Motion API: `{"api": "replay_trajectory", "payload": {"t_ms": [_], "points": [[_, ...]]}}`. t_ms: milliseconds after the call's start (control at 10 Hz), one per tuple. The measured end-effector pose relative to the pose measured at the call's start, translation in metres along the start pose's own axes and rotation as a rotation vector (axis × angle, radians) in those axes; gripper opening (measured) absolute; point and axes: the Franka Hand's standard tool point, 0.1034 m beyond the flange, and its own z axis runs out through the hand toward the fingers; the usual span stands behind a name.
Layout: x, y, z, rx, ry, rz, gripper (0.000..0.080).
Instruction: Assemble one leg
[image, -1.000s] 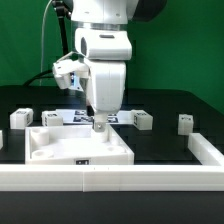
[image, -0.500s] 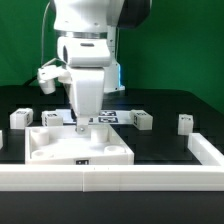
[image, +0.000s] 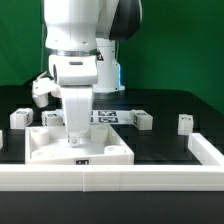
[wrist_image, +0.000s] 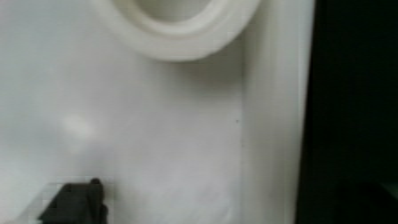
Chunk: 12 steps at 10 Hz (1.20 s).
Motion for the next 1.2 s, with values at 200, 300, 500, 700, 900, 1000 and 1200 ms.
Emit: {"api": "replay_trajectory", "payload": {"t_ms": [200, 300, 500, 700, 900, 1000, 1200], "points": [[-0.0019, -0.001, 0.0013, -0.003, 0.001, 0.006, 0.065], [-0.0019, -0.001, 0.0013, -0.003, 0.001, 0.008, 0.065], [-0.002, -0.001, 0.0013, -0.002, 0.001, 0.008, 0.0517], [-0.0019, -0.0012, 0.0014, -0.002, 0.001, 0.008, 0.0243], [-0.0021, 0.0004, 0.0003, -0.008, 0.0, 0.008, 0.0071], [-0.0024, 0.0017, -0.0004, -0.014, -0.002, 0.008, 0.0061], [-0.0024, 0.0018, -0.0004, -0.015, -0.002, 0.008, 0.0061]]}}
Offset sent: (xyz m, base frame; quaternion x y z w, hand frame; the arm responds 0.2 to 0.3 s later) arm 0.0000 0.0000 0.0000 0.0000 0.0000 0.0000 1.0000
